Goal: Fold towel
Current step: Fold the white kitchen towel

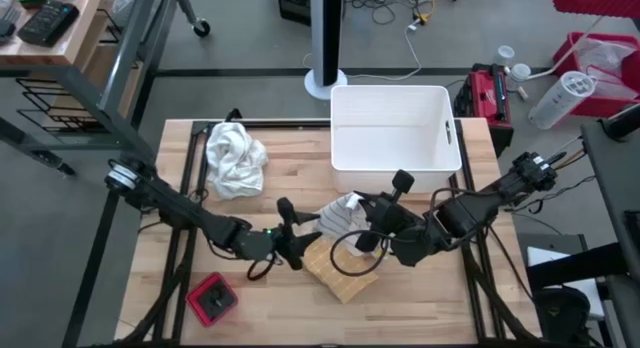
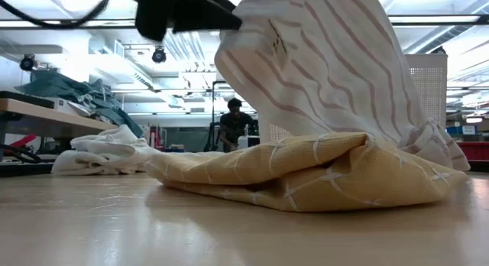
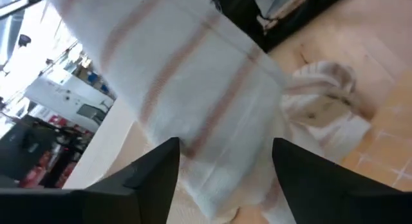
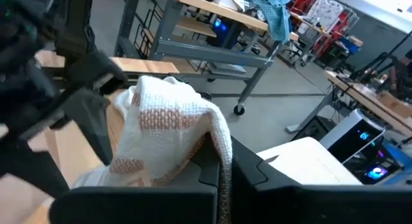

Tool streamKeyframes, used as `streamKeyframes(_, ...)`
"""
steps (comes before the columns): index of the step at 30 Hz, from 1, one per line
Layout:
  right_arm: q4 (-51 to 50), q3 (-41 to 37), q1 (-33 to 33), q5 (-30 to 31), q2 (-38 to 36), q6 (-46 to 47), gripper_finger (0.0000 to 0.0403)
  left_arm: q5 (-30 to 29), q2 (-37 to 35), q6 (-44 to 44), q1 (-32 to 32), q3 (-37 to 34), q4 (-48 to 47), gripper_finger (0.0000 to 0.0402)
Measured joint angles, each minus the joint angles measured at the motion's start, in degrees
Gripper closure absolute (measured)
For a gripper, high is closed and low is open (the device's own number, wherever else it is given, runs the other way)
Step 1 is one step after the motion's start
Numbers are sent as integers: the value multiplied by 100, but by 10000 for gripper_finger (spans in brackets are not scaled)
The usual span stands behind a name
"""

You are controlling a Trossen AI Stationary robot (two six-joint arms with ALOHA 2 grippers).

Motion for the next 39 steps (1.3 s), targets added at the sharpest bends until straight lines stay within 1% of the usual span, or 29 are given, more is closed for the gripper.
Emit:
streamKeyframes(4, 5, -2, -1, -2, 0, 267, 403, -75, 342, 369, -4, 141, 95, 158)
streamKeyframes(6, 21, -2, -9, -4, 0, 275, 403, -306, 555, 466, 13, 284, 41, 162)
streamKeyframes(12, 27, -2, -11, -92, 0, 325, 403, -754, 1019, 741, 19, 929, 88, 182)
streamKeyframes(16, 13, -2, -11, -204, 0, 375, 403, -1149, 1139, 804, 20, 1181, 91, 194)
streamKeyframes(19, 1, -2, -11, -258, 0, 450, 403, -1547, 1161, 904, 20, 1224, 82, 202)
streamKeyframes(21, 2, -2, -11, -262, 0, 471, 403, -1693, 1153, 898, 20, 1215, 72, 207)
streamKeyframes(30, 4, -2, -35, -505, 0, 806, 403, -1719, 1132, 836, 20, 1388, 85, 235)
streamKeyframes(32, 2, -2, -70, -676, 0, 866, 403, -1719, 1132, 828, 7, 1477, 75, 248)
streamKeyframes(34, -29, -2, -87, -702, 0, 917, 403, -1719, 1132, 827, -23, 1586, 68, 273)
streamKeyframes(36, -99, -2, -105, -697, -2, 934, 403, -1717, 1132, 827, -68, 1709, 69, 312)
streamKeyframes(38, -218, -2, -122, -699, -2, 989, 403, -1716, 1130, 850, -125, 1835, -6, 365)
streamKeyframes(39, -308, -4, -124, -698, -2, 1069, 403, -1706, 1124, 854, -156, 1893, -81, 382)
